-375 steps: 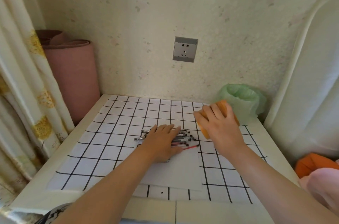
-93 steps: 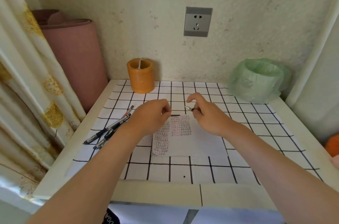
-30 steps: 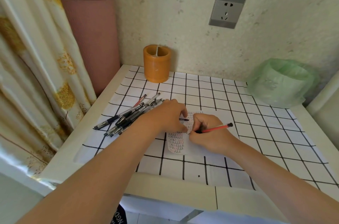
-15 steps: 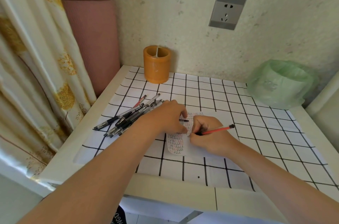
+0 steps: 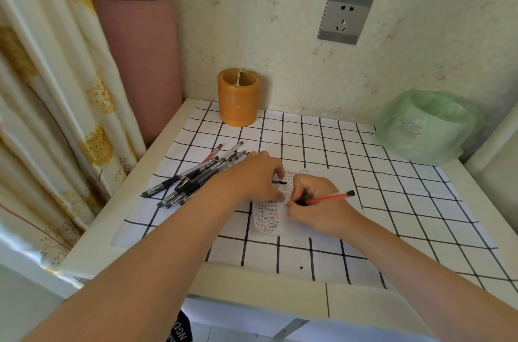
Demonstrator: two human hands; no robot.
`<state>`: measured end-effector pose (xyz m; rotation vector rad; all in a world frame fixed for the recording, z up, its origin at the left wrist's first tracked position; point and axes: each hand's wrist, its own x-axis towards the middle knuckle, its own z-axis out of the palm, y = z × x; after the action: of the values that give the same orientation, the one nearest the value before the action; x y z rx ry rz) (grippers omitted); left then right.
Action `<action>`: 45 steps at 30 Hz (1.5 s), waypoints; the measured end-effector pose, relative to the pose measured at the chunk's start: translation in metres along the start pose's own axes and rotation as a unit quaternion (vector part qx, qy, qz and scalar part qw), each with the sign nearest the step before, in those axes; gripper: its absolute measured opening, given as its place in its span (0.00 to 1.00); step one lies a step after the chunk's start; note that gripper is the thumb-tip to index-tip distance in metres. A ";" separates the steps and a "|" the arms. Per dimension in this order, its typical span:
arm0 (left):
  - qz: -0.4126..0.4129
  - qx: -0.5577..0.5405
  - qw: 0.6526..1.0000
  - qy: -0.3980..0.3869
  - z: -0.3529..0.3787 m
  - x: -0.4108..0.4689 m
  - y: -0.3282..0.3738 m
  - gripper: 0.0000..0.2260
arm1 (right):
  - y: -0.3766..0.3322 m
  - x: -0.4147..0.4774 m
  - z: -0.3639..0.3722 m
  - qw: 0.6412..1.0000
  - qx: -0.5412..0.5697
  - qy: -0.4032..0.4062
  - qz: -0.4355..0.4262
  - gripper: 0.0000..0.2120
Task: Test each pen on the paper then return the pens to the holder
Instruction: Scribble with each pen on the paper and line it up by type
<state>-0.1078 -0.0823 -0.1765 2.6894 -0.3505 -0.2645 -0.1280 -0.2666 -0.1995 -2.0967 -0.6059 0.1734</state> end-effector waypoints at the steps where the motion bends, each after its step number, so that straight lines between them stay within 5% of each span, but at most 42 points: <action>1: -0.001 0.000 1.000 -0.001 0.000 0.000 0.000 0.23 | 0.000 0.000 0.000 1.000 0.002 -0.005 0.001 0.10; 20: -0.003 -0.004 1.000 0.001 -0.002 -0.003 0.002 0.23 | 0.000 0.001 -0.001 1.000 0.008 -0.010 0.006 0.09; 27: 0.014 -0.012 1.000 -0.002 -0.010 -0.011 0.002 0.20 | -0.002 0.002 -0.011 0.964 0.219 0.130 0.082 0.08; 34: -0.014 0.044 0.998 0.043 -0.015 -0.021 -0.001 0.17 | 0.001 0.002 -0.018 0.973 0.182 0.132 0.049 0.19; 39: -0.015 0.089 0.993 0.074 -0.015 -0.022 0.005 0.09 | -0.010 0.005 -0.032 0.924 0.336 0.133 0.128 0.22; 41: -0.018 0.084 0.992 0.090 -0.017 -0.023 0.006 0.08 | -0.011 0.006 -0.038 0.934 0.310 0.132 0.121 0.22; 45: -0.027 0.020 0.993 0.110 -0.024 -0.023 0.003 0.08 | -0.005 0.008 -0.044 0.986 0.087 0.128 0.067 0.15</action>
<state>-0.1245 -0.0691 -0.1511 2.7348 -0.2196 0.0251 -0.1074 -0.2933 -0.1696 -1.9491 -0.2850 0.0290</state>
